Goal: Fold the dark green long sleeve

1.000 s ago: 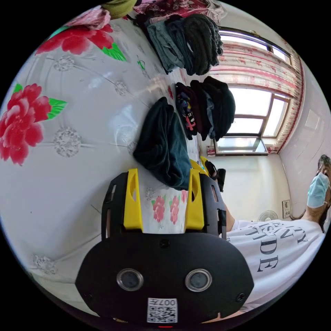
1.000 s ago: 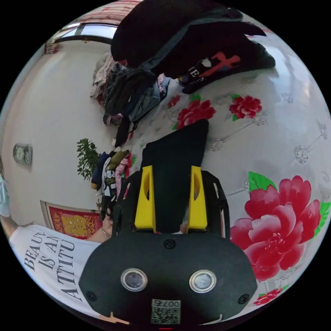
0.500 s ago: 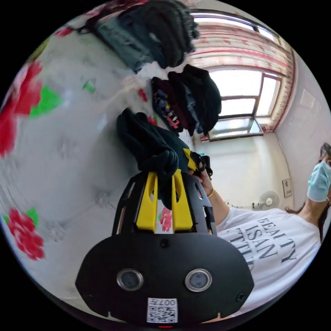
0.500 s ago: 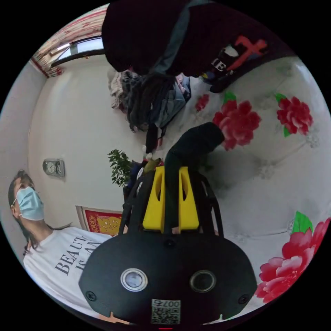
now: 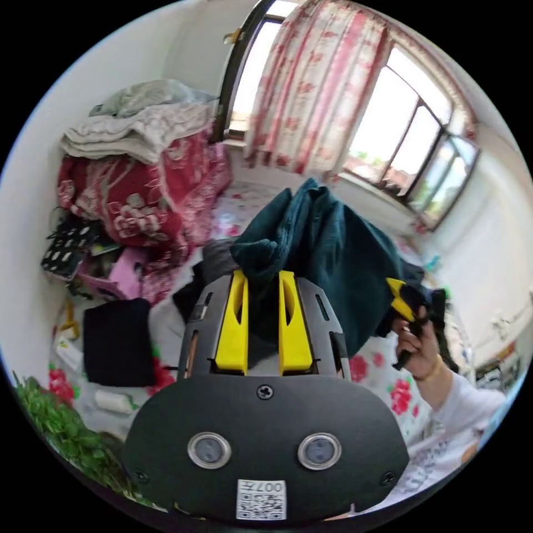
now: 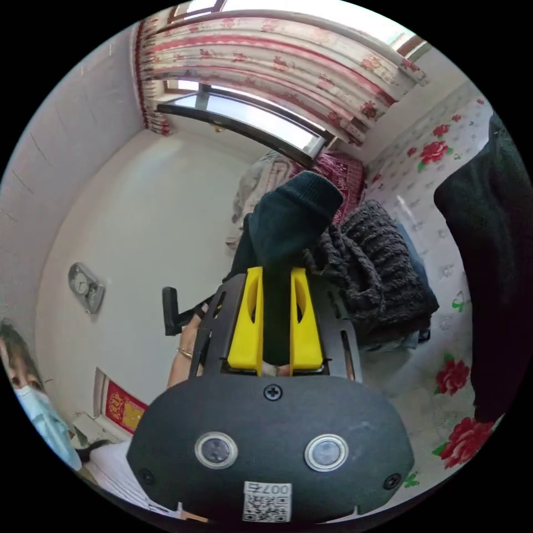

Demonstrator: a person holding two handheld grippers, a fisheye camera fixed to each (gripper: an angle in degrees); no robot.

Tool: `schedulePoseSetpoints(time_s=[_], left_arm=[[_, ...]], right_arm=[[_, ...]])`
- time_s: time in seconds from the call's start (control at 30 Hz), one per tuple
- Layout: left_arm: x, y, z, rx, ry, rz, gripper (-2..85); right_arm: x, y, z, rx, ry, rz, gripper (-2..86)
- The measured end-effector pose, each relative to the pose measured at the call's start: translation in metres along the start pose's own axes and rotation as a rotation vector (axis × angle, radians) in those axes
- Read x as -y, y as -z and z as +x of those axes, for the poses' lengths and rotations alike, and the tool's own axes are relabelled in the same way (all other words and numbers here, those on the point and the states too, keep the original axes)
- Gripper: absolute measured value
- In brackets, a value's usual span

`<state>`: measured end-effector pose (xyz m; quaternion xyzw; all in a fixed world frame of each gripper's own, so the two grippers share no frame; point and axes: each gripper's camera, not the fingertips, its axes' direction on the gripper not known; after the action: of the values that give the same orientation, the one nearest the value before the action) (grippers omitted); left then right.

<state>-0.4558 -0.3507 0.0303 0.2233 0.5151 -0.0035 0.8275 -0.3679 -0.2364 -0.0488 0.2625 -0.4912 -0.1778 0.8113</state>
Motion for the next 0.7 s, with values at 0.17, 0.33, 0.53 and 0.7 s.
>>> schedulePoseSetpoints(time_s=[0.17, 0.33, 0.53, 0.7], left_arm=[[0.01, -0.133, 0.024, 0.385, -0.063, -0.242, 4.8], [0.015, -0.124, 0.045, 0.434, -0.051, -0.093, 4.9], [-0.004, -0.067, 0.034, 0.237, 0.003, 0.079, 8.8], [-0.046, -0.015, 0.05, 0.259, -0.003, 0.203, 8.4]], right_arm=[[-0.005, -0.047, 0.037, -0.086, 0.118, -0.058, 8.4], [-0.035, -0.016, 0.009, -0.076, 0.341, -0.067, 8.1], [-0.178, 0.056, 0.054, -0.197, 0.383, -0.307, 7.9], [-0.292, 0.187, 0.142, -0.599, 0.083, -0.436, 8.3]])
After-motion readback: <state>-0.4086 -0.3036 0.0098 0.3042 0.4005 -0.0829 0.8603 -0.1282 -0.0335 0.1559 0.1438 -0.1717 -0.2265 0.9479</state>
